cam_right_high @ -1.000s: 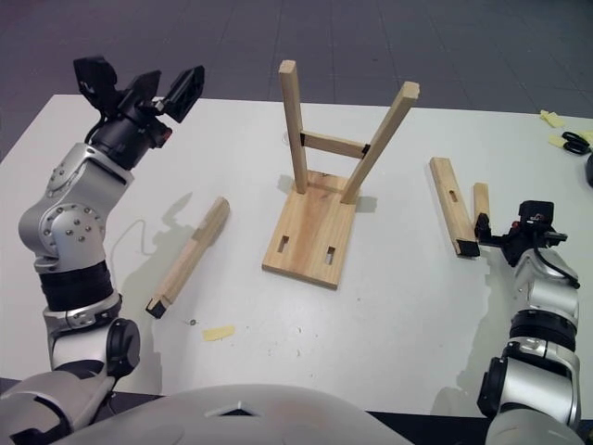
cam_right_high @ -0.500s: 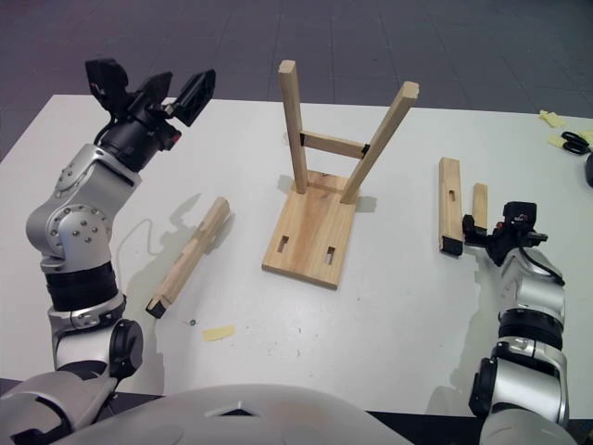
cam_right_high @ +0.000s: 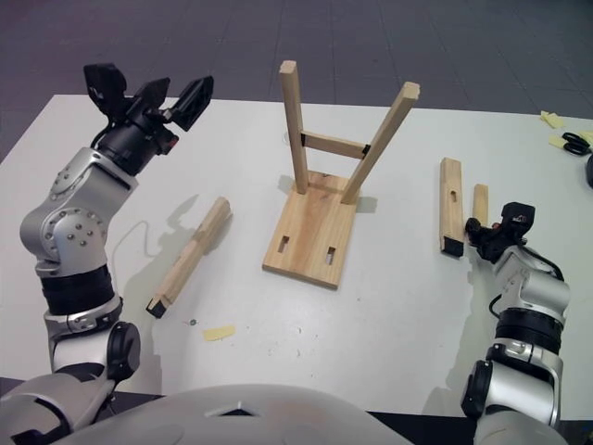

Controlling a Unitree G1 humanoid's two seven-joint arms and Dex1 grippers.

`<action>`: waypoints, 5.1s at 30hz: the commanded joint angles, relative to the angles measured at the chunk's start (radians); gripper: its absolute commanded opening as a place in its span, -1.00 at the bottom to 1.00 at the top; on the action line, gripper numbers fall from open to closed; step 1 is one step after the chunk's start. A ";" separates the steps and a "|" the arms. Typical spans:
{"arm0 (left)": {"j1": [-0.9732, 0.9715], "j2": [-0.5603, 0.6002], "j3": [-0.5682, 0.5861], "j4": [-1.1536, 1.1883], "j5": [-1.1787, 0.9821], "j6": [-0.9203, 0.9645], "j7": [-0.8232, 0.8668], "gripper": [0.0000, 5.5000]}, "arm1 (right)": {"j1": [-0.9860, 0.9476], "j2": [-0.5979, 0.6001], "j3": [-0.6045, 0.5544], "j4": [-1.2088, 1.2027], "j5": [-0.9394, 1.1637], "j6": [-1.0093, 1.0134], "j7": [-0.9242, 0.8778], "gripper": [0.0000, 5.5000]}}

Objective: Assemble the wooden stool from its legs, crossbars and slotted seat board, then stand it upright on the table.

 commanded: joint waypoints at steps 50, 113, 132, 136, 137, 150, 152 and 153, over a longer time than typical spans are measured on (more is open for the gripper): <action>-0.129 -0.125 -0.093 -0.150 -0.663 0.073 0.262 0.32 | -0.047 0.203 0.482 -0.864 0.085 -0.508 0.307 -0.52; 0.458 0.113 -0.022 -0.258 -0.218 0.058 0.077 -0.85 | 0.131 0.206 0.373 -0.904 -0.029 -0.463 0.214 0.96; 0.594 0.012 -0.101 -0.268 -0.104 0.008 0.162 -0.85 | 0.126 0.204 0.365 -0.885 -0.046 -0.464 0.222 0.96; 0.598 0.018 -0.093 -0.252 -0.082 -0.013 0.145 -0.85 | 0.124 0.202 0.364 -0.881 -0.046 -0.467 0.227 0.96; 0.599 0.023 -0.096 -0.251 -0.076 -0.014 0.141 -0.85 | 0.124 0.202 0.365 -0.881 -0.047 -0.467 0.228 0.96; 0.694 0.076 -0.151 -0.338 0.014 -0.028 0.091 -0.85 | 0.122 0.210 0.354 -0.883 -0.062 -0.484 0.210 0.96; 0.699 0.082 -0.194 -0.332 0.079 -0.072 0.084 -0.85 | 0.117 0.211 0.358 -0.882 -0.064 -0.488 0.210 0.96; 0.711 0.083 -0.222 -0.324 0.121 -0.103 0.079 -0.85 | 0.112 0.210 0.361 -0.881 -0.065 -0.491 0.211 0.96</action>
